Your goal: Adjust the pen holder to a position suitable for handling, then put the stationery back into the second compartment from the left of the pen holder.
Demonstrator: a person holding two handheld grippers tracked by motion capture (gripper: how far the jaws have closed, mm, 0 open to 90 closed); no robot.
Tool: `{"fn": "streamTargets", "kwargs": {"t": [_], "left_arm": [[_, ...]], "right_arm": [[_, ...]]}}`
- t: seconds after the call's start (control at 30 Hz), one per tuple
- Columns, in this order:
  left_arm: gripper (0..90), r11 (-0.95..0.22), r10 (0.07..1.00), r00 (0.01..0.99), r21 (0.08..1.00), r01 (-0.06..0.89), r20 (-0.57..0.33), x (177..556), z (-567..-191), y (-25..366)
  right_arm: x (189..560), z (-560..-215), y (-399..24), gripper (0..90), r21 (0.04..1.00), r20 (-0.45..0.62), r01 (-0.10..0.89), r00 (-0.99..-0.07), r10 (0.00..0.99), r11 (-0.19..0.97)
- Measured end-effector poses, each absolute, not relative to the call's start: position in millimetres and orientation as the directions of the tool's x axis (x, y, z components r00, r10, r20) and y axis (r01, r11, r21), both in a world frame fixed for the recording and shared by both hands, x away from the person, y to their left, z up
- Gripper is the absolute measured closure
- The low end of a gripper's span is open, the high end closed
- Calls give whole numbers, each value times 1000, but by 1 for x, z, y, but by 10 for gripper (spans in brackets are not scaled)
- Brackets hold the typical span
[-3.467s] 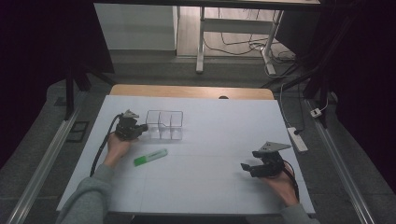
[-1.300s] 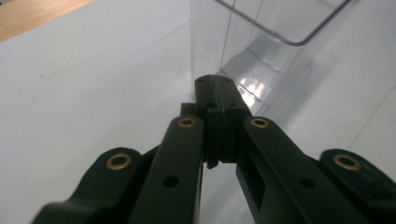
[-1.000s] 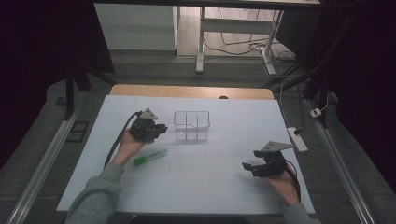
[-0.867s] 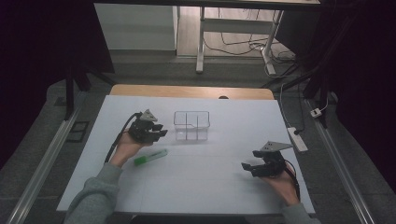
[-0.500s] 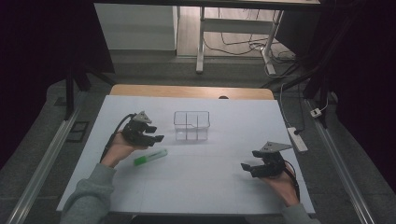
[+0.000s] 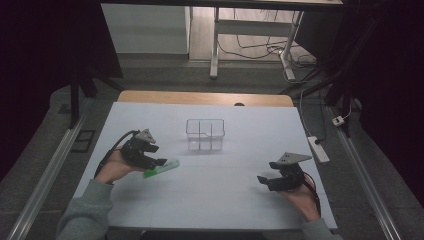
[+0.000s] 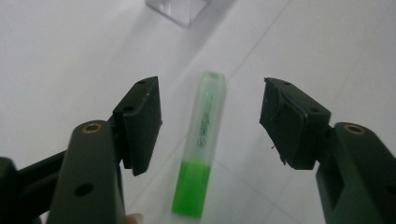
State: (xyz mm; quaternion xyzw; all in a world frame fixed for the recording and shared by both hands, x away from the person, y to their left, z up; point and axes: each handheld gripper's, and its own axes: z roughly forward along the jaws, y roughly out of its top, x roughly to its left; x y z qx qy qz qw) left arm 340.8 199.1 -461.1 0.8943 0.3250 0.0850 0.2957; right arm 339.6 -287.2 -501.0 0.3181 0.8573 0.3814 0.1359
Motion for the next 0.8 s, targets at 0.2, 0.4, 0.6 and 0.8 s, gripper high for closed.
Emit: {"fn": "streamTargets", "kwargs": {"t": [0.2, 0.4, 0.6, 0.8], "left_arm": [[344, -612, 646, 763, 577, 541, -31, 336, -461, 201], [332, -615, 655, 755, 562, 553, -25, 331, -468, 203], [326, -621, 668, 744, 536, 572, -20, 328, -478, 205], [321, -634, 663, 748, 510, 581, -28, 329, -486, 205]], "right_arm": [[339, -500, -288, 242, 744, 9, 438, -762, 648, 505], [338, -500, -288, 242, 741, 7, 435, -766, 643, 511], [339, -499, -288, 242, 746, 6, 434, -763, 646, 506], [338, -499, -288, 244, 748, 7, 433, -762, 647, 502]]}}
